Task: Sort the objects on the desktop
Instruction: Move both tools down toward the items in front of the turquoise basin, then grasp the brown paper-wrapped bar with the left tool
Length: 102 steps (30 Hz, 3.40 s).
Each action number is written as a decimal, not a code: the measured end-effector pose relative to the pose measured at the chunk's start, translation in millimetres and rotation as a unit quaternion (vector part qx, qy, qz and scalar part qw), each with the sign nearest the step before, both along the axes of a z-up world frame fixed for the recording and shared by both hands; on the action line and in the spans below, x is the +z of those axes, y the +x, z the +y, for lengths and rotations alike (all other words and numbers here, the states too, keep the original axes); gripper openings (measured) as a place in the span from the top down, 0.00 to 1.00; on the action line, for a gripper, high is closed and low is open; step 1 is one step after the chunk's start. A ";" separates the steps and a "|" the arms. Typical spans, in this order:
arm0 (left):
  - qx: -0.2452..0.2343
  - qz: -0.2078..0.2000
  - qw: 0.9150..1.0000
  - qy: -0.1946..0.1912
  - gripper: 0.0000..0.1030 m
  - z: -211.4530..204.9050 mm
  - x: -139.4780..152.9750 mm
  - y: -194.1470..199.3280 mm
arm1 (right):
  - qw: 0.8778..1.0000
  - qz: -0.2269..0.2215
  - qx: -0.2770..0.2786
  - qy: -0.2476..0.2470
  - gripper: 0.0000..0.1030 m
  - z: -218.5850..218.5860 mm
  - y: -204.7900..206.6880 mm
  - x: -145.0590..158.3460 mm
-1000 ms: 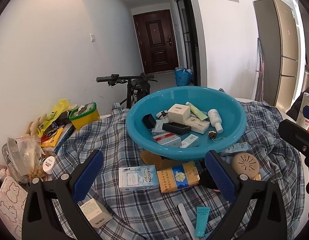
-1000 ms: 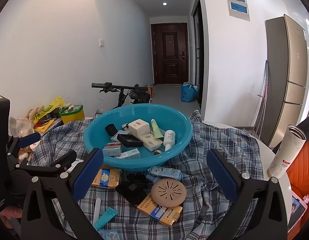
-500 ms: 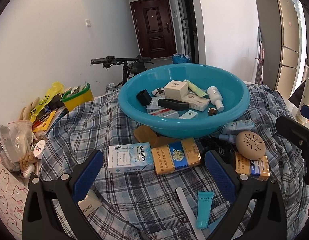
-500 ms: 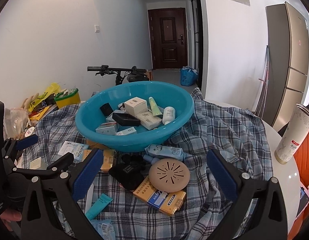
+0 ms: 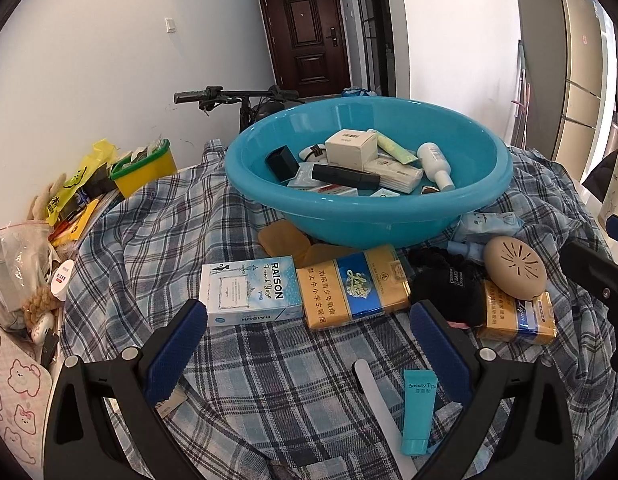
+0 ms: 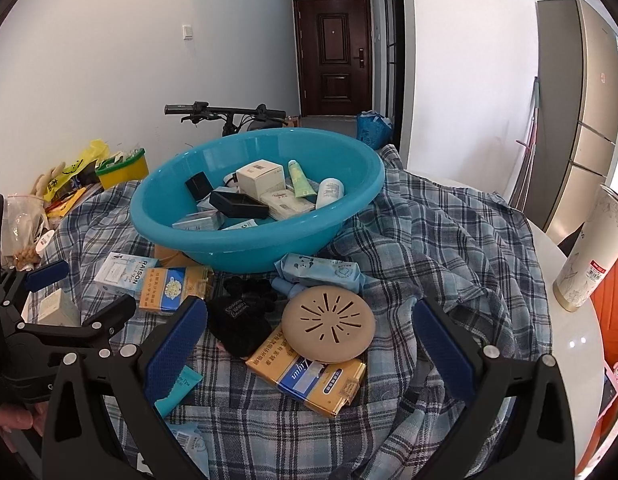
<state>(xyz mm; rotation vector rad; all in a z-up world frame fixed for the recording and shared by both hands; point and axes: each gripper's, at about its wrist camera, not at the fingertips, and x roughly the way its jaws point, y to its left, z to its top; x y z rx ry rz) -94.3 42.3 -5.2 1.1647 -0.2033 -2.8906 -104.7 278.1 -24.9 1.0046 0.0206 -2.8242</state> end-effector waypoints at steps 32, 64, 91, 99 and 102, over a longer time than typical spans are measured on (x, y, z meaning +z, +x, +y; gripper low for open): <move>-0.029 -0.063 0.997 0.031 0.01 -0.8 -55.9 -54.6 | 0.998 -0.058 -0.007 0.023 0.00 13.0 -26.5 -39.9; -0.064 -0.080 0.991 0.083 0.16 13.9 -49.7 -76.4 | 0.998 -0.060 -0.017 -0.003 0.00 31.8 -17.5 -40.8; -0.131 -0.082 0.968 0.199 0.67 -1.0 -21.5 -44.1 | 0.998 -0.068 -0.012 -0.006 0.00 26.0 -15.3 -49.1; -0.097 -0.073 0.978 0.167 0.70 10.1 -32.1 -57.5 | 0.997 -0.069 -0.028 -0.007 0.00 39.6 -12.0 -49.4; -0.093 -0.075 0.979 0.166 0.73 8.5 -36.6 -61.6 | 0.997 -0.070 -0.032 -0.007 0.00 44.5 -10.6 -50.0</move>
